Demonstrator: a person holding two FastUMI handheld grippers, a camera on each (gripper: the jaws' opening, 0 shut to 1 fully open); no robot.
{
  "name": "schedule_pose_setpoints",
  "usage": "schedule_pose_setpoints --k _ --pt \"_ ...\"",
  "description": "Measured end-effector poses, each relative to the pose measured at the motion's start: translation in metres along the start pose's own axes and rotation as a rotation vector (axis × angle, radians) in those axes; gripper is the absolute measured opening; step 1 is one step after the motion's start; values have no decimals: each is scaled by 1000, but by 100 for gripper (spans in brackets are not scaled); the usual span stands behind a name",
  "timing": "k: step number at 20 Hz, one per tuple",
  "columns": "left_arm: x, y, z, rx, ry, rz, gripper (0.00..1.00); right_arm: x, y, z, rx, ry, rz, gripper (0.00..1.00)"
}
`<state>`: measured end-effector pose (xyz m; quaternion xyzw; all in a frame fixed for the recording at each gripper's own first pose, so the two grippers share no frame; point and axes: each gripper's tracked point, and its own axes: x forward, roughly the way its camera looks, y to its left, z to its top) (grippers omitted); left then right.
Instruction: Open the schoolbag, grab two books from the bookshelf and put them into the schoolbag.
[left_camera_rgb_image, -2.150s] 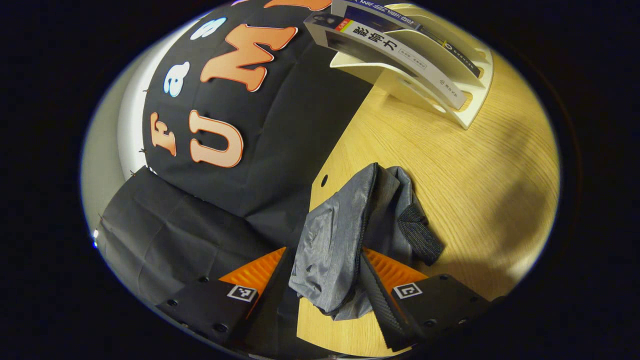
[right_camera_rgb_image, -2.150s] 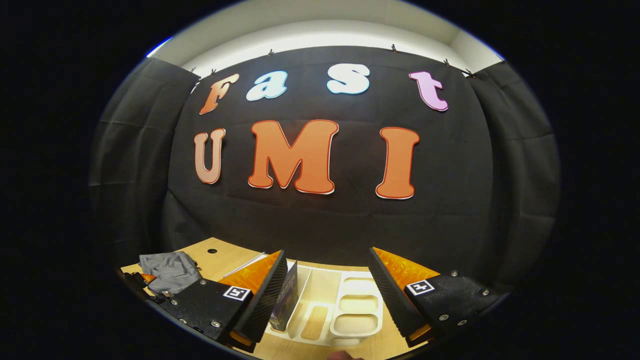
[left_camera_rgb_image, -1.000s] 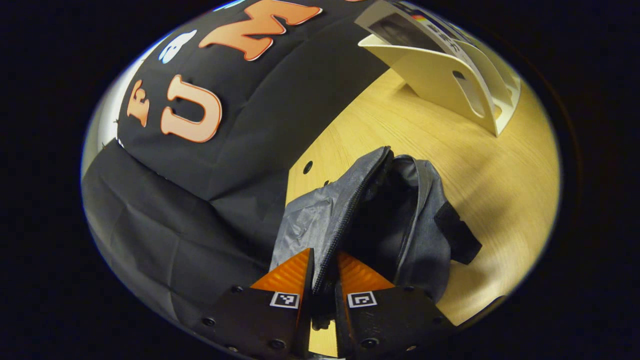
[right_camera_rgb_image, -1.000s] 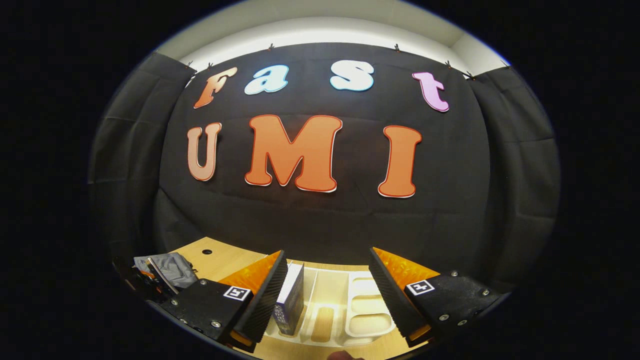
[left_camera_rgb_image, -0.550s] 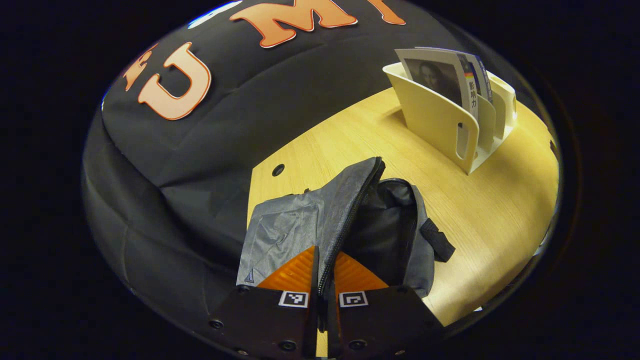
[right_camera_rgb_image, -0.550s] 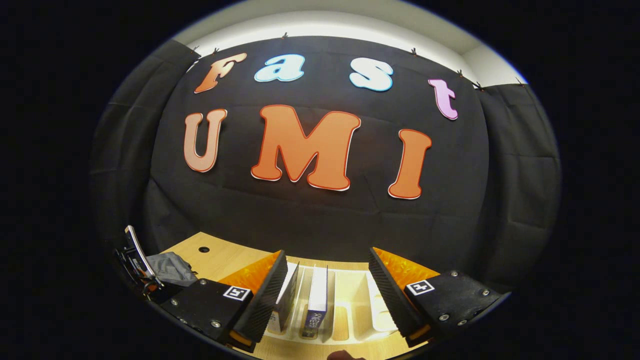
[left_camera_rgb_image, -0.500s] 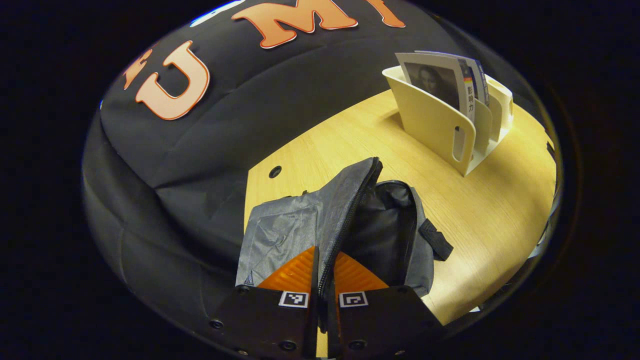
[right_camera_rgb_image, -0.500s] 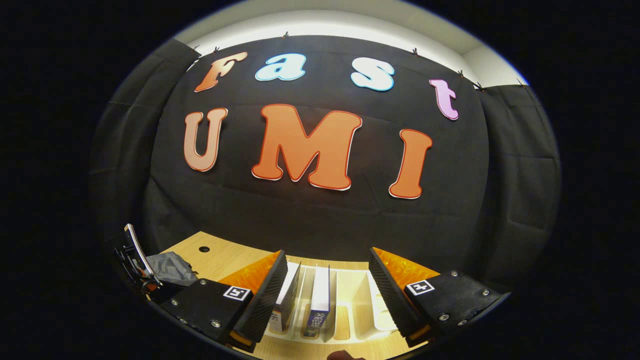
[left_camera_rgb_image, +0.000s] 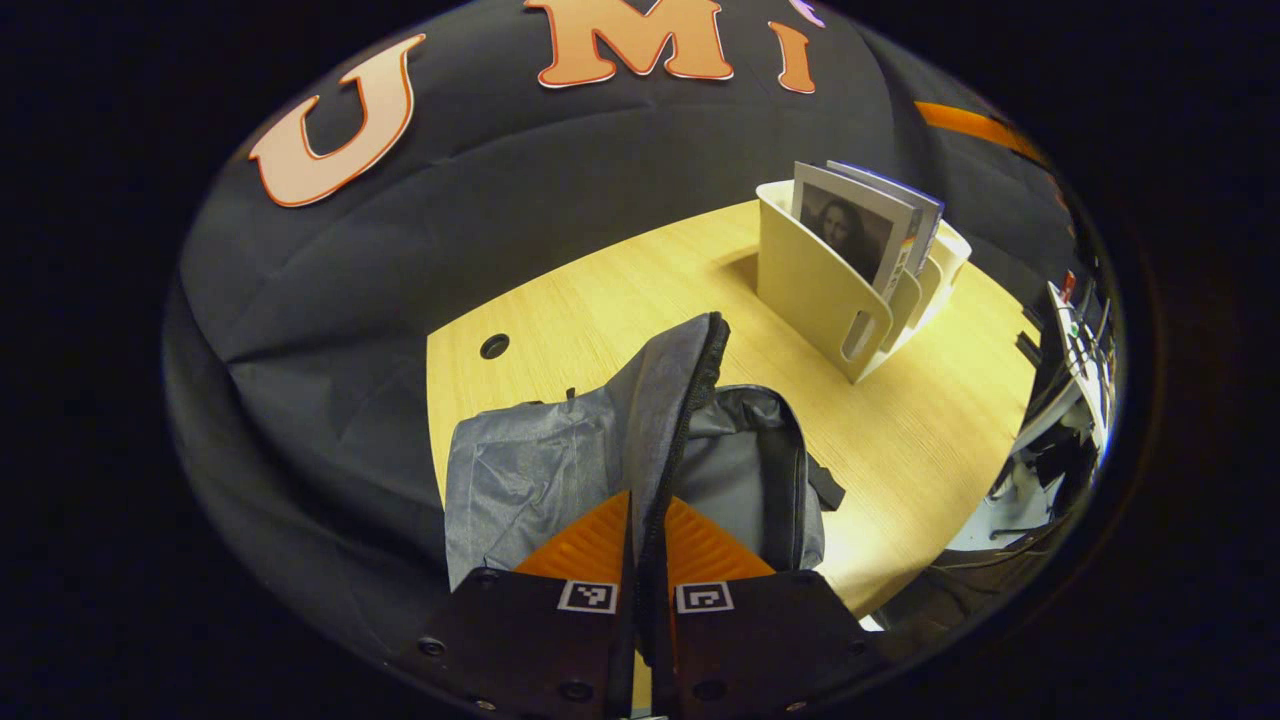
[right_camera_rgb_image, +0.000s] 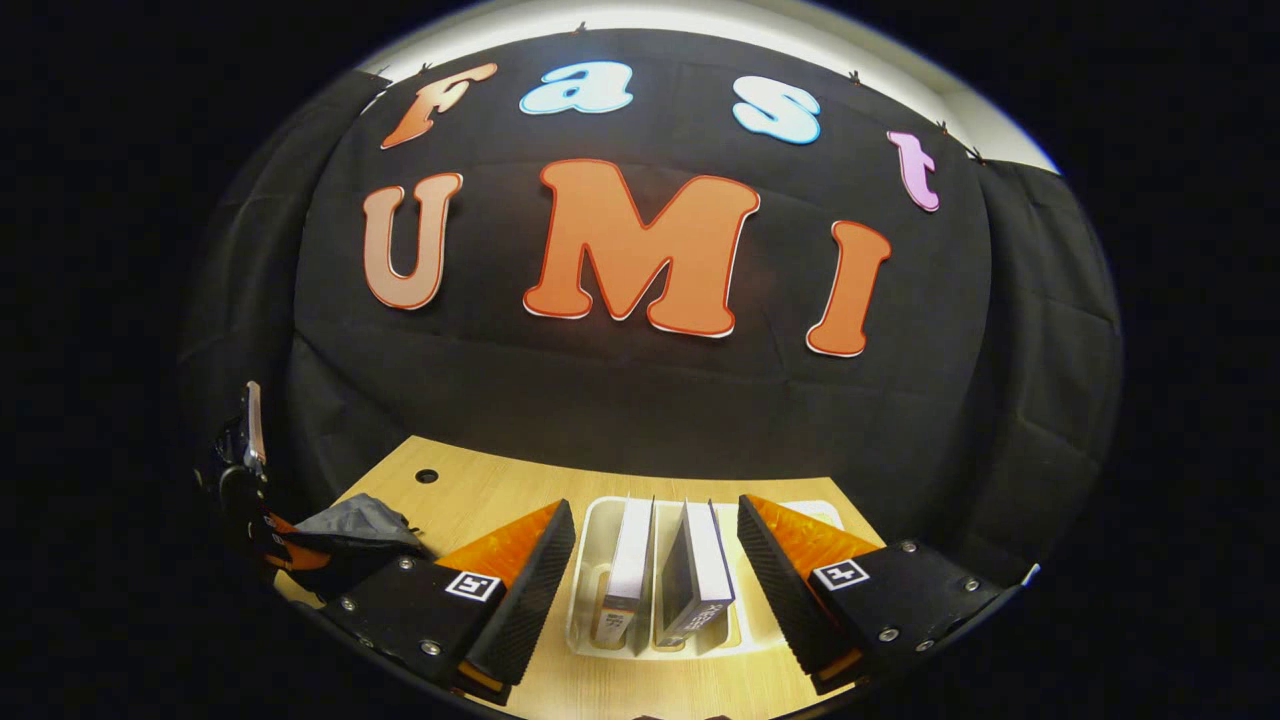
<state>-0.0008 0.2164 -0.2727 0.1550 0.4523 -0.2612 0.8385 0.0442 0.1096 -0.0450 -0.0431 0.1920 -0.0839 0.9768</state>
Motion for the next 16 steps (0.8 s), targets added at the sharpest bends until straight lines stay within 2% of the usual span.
schedule_pose_setpoints --k 5,12,16 --pt "-13 11 19 47 27 -91 7 13 5 -16 -12 179 1 98" --pt "-25 21 40 32 92 -164 7 32 21 -50 -4 445 124 97" --pt "-26 27 50 43 119 -171 7 59 19 -70 16 569 141 95"
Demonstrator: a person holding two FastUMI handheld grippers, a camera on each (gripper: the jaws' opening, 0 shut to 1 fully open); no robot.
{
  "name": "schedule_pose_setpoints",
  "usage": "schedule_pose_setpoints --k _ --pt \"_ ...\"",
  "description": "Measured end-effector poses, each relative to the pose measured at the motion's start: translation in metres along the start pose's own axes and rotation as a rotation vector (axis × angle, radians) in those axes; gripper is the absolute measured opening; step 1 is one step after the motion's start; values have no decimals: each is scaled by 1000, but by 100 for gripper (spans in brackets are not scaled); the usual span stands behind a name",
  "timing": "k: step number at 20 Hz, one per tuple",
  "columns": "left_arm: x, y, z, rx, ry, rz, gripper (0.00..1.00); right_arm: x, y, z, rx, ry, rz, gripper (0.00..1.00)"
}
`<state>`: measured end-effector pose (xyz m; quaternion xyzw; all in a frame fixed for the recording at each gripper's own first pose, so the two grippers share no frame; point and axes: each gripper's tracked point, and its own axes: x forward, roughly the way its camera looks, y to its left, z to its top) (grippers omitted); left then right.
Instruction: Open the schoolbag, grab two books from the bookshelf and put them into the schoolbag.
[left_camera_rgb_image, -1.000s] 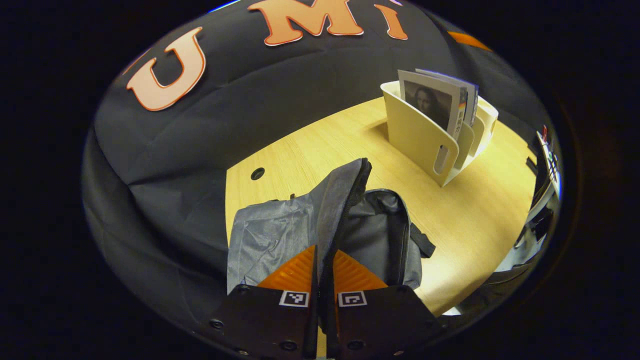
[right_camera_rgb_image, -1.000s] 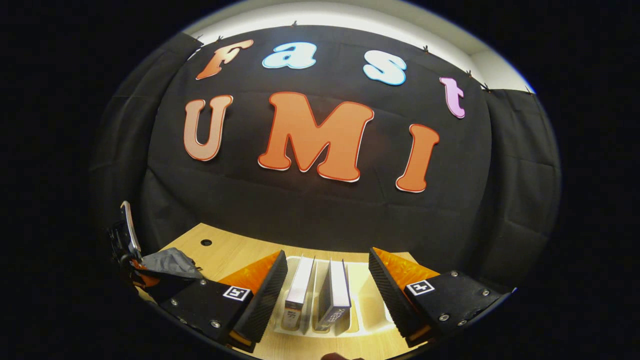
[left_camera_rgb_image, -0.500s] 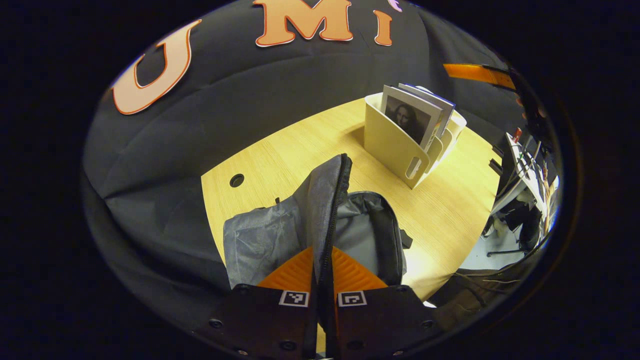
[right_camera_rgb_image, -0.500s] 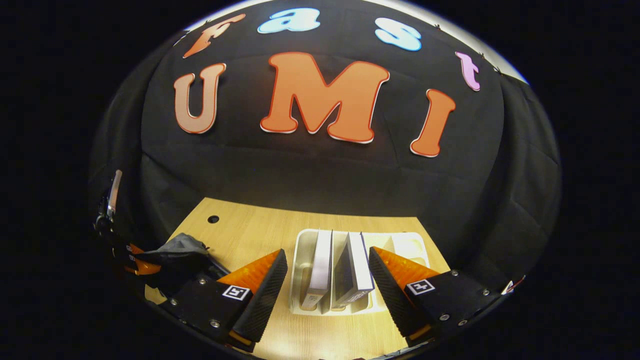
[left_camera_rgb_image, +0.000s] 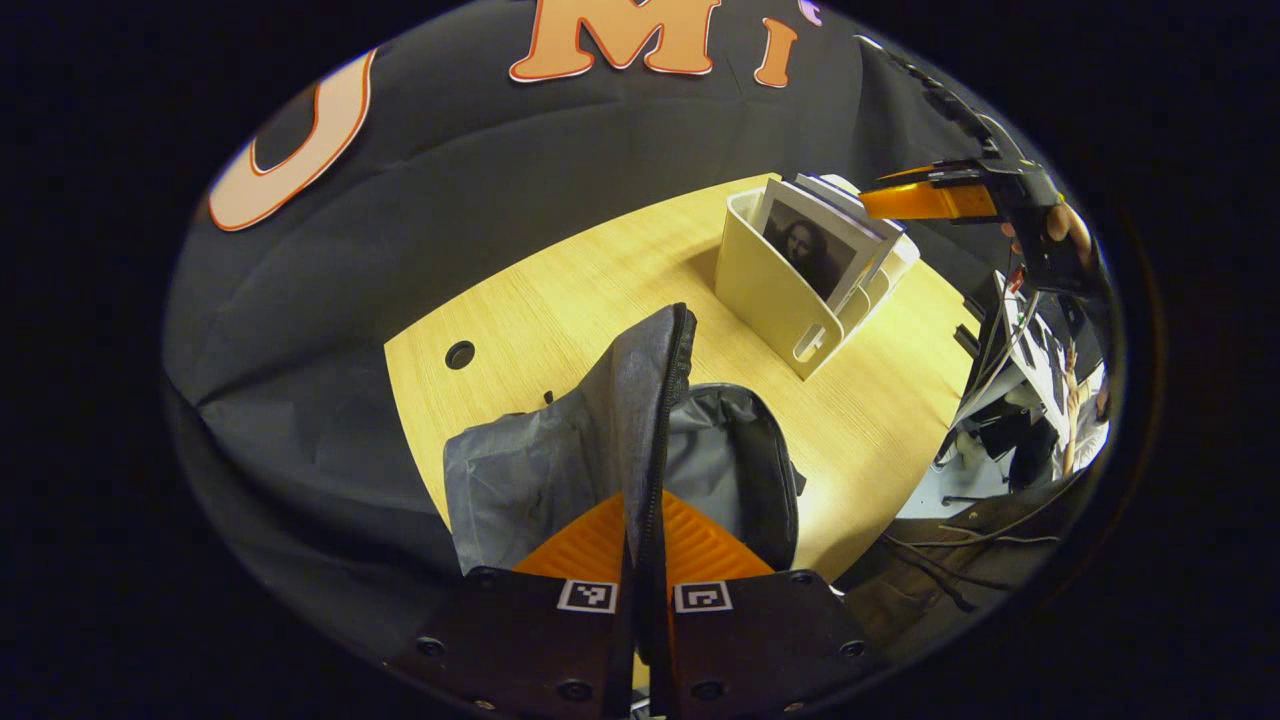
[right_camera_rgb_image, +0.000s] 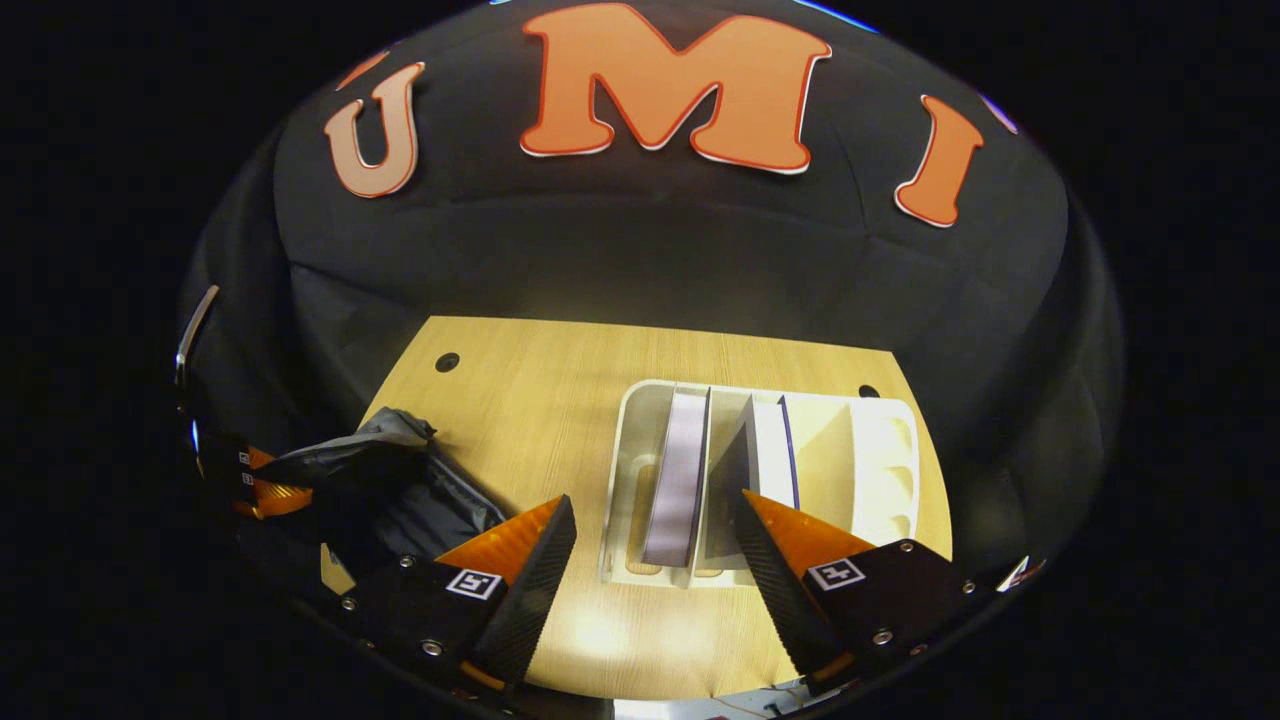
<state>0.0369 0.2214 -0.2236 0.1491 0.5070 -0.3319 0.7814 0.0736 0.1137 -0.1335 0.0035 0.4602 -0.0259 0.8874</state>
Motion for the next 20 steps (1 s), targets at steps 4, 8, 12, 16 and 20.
schedule_pose_setpoints --k 4,8,12,16,20 --pt "0 1 4 -3 16 15 7 27 -2 -2 30 129 38 91" --pt "5 1 2 -29 29 28 7 55 -1 -8 46 254 61 87" --pt "6 1 0 -49 37 43 7 73 -4 -10 83 301 46 70" --pt "8 2 -2 -67 47 47 7 77 -6 -9 122 332 31 45" --pt "10 1 -5 -81 49 46 7 71 -13 -9 141 349 13 34"
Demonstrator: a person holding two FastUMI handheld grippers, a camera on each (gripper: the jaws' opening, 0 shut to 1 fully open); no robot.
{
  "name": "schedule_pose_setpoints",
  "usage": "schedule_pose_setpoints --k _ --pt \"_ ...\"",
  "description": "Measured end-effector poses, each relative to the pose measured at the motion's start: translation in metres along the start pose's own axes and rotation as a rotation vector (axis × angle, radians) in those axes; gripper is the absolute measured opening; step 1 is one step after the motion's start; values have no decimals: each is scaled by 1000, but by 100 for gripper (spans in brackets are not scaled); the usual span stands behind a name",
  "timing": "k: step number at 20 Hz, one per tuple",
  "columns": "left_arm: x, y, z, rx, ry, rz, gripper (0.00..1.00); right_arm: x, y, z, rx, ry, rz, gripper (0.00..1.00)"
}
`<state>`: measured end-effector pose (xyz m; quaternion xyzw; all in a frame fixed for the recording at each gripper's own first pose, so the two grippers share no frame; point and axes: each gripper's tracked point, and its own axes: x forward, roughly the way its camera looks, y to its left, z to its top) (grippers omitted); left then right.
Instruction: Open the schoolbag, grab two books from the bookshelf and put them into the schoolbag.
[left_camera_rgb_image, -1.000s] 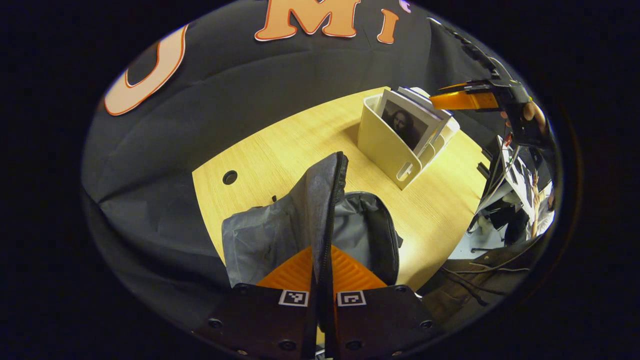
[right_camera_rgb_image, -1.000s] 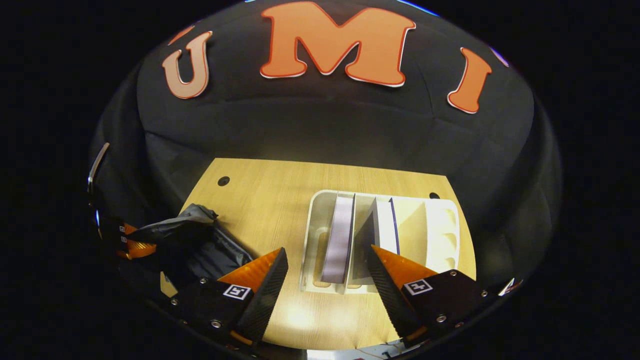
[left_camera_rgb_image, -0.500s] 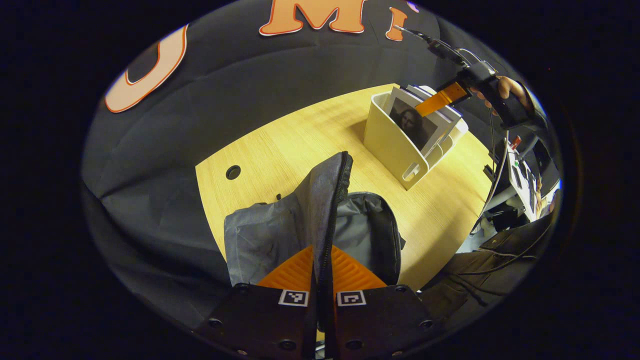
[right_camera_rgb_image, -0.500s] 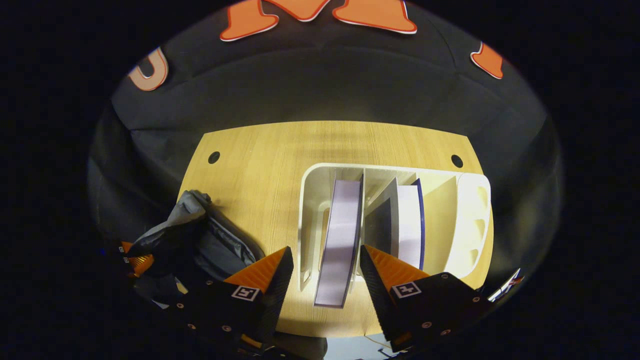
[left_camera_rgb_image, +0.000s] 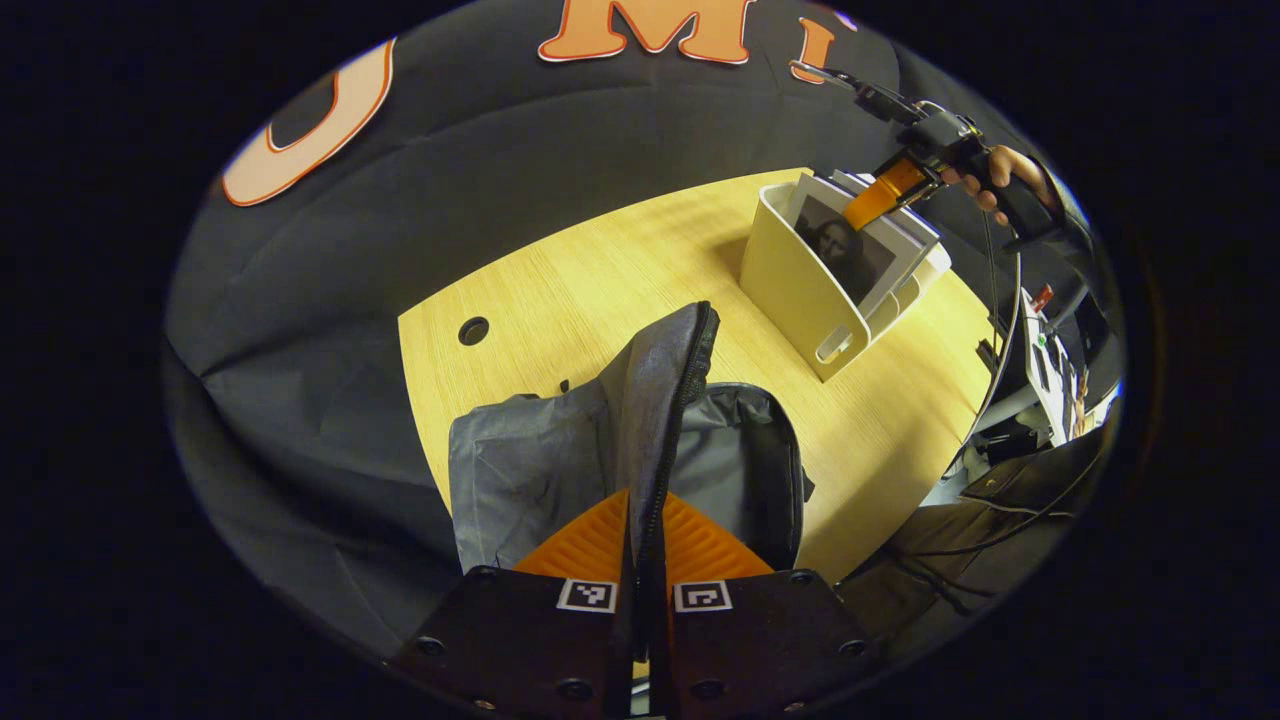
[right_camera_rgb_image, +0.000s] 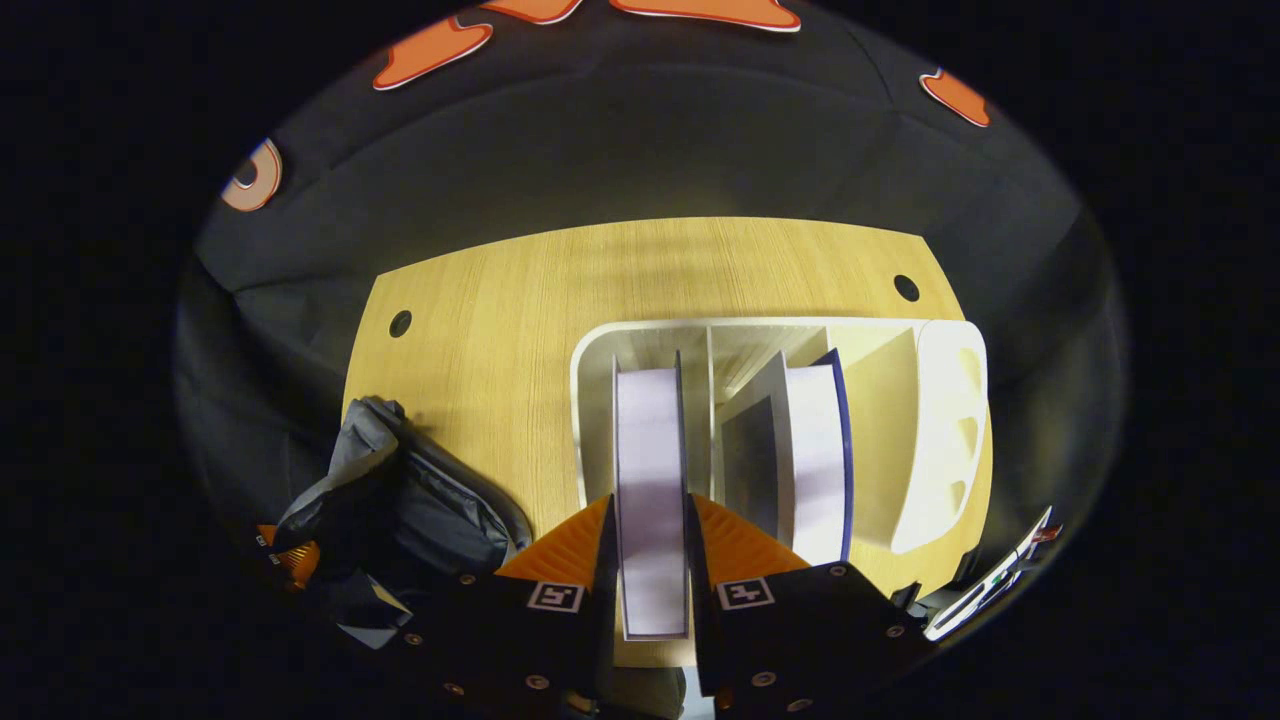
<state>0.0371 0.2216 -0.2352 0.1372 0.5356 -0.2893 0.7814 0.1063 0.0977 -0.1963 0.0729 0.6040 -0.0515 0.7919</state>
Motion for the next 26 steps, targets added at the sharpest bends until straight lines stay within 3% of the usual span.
schedule_pose_setpoints --k 3,15,26 --pt "-1 0 -2 -3 -4 -3 7 -16 -6 2 37 -26 2 31" --pt "3 -1 -5 18 -11 -16 7 -134 -24 9 157 -223 130 27" --pt "1 2 -9 16 -29 -28 7 -174 26 -42 191 -270 324 27"
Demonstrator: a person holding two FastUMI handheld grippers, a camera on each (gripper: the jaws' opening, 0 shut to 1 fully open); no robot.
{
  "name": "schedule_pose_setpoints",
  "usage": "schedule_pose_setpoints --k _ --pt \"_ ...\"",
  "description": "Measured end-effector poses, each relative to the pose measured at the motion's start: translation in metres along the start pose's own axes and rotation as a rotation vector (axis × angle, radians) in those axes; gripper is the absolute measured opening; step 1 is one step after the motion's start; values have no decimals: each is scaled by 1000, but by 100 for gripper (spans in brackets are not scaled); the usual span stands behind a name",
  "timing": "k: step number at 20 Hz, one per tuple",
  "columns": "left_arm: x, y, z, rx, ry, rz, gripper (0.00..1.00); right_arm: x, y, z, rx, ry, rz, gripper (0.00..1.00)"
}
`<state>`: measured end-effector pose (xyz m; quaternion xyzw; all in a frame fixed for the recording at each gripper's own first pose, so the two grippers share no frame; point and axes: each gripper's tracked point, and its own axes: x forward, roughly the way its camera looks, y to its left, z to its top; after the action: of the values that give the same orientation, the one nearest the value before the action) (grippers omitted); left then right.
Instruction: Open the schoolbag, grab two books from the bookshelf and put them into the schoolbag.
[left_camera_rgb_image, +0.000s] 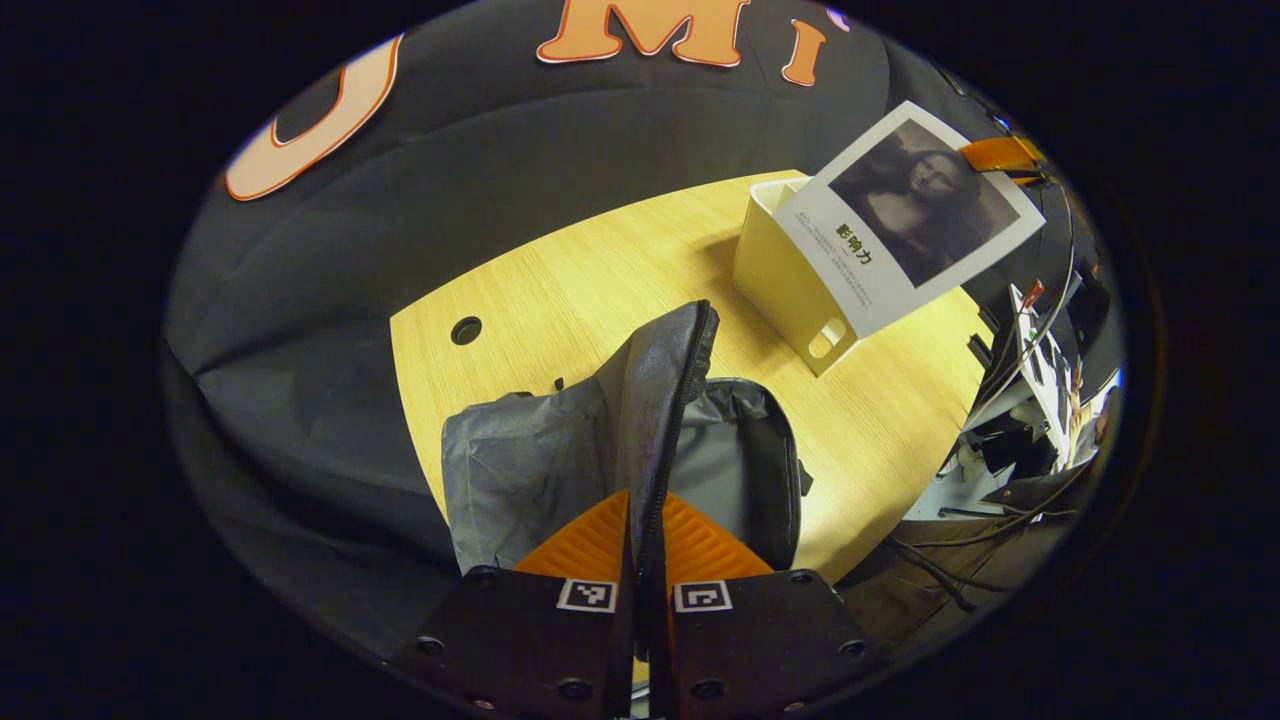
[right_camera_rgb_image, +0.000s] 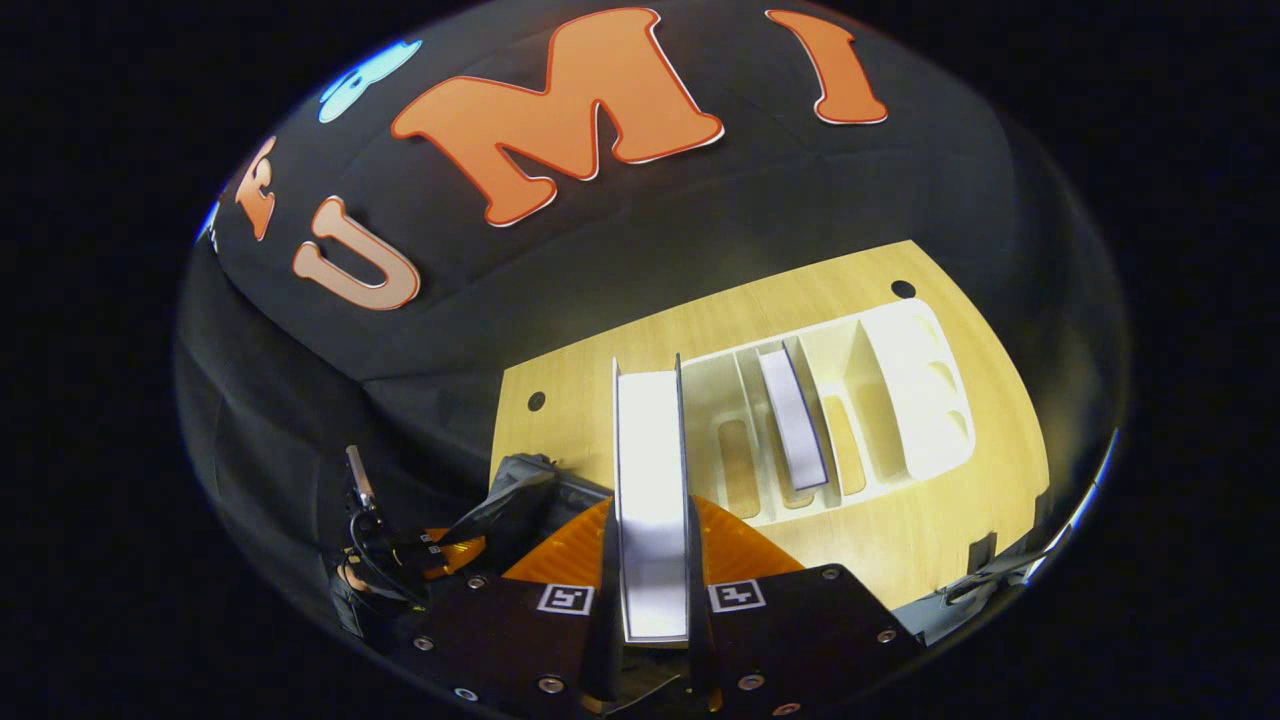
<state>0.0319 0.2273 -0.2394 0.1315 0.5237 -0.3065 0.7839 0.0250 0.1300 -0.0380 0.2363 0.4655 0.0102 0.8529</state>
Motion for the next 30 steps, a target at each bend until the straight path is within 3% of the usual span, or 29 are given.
schedule_pose_setpoints --k 13,24,30 --pt "-18 9 -7 -25 -64 19 7 32 51 -78 98 53 187 27" --pt "-25 12 -15 -27 -79 -6 7 103 92 -153 227 127 292 25" --pt "-26 11 -18 -45 -105 -17 7 144 114 -177 288 109 344 25"
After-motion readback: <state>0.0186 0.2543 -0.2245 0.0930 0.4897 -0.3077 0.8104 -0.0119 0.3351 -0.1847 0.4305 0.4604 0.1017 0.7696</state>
